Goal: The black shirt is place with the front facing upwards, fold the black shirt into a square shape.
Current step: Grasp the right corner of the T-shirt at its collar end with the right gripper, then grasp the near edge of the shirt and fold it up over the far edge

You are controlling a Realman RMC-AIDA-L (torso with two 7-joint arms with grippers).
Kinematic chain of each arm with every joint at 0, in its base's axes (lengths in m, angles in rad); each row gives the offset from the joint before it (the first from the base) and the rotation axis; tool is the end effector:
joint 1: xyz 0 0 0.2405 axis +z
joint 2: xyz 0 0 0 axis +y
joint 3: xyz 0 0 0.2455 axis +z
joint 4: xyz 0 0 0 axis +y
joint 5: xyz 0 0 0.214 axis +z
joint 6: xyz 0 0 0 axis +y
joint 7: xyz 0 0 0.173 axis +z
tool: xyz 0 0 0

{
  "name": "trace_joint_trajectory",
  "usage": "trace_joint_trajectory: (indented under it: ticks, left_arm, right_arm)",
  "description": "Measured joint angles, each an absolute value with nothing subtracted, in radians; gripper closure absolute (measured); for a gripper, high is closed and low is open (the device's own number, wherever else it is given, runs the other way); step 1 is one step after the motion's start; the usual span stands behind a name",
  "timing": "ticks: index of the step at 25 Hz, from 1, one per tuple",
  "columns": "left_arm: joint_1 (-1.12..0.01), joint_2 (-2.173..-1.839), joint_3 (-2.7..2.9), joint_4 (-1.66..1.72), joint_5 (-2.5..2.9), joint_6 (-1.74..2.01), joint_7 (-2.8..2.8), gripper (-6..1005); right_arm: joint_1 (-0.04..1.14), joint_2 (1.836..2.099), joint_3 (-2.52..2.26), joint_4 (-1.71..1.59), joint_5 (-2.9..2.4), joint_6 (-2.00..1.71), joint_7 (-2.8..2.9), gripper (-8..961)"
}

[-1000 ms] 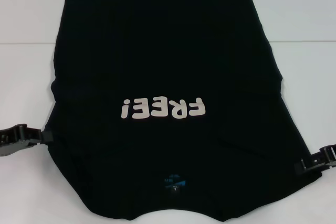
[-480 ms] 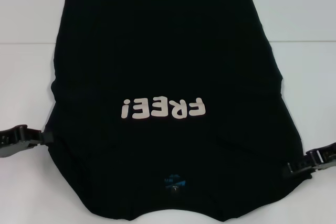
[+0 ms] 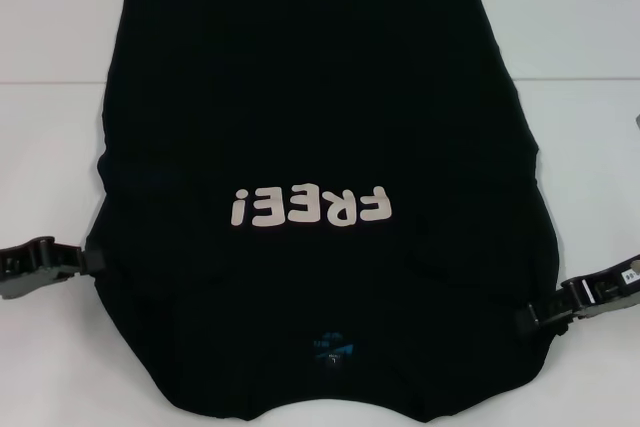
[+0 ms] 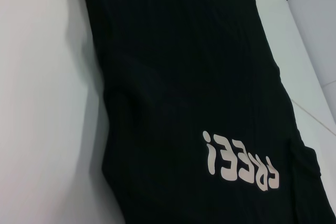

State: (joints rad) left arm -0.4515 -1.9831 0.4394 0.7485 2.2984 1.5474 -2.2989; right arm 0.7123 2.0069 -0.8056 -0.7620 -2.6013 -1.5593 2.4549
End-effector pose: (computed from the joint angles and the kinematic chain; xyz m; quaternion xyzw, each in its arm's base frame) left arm -0.3368 0.3235 0.0496 -0.7117 -0.6546 -0.2035 0.1537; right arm 0.2746 0.3584 -0.0044 -0.8123 0.5721 -0.0671 0.0912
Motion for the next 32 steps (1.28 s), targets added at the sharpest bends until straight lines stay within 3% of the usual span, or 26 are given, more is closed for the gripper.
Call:
trace_joint_trajectory:
  ticks: [8,13,16,21,32]
  left_arm:
    - [-0.453,-1.983,0.441,0.749,2.3,1.55,-2.299,1000]
    - [-0.452,-1.983,0.443,0.748,2.299,1.552,-2.299,1000]
    - [-0.451,-1.983,0.443,0.748,2.3,1.555,-2.298,1000]
    - [-0.449,-1.983,0.448,0.749,2.304,1.583,-2.284,1000]
    - [-0.402,-1.973,0.456,0.784,2.358,1.723,-2.276,999]
  right_arm:
    - [0.7,1.993,-0.792,-0.761,-2.575,-1.561,2.454,272]
    - [0.7,1.993,-0.796,-0.76,-2.575,-1.561,2.454,499]
    - [0.7,1.993,-0.797,-0.759,-2.574,-1.561,2.454,746]
    - [0.694,1.992,-0.794,-0.758,-2.575,-1.565,2.45,875]
    - [0.663,1.977,-0.785,-0.766,-2.583,-1.689,2.404,873]
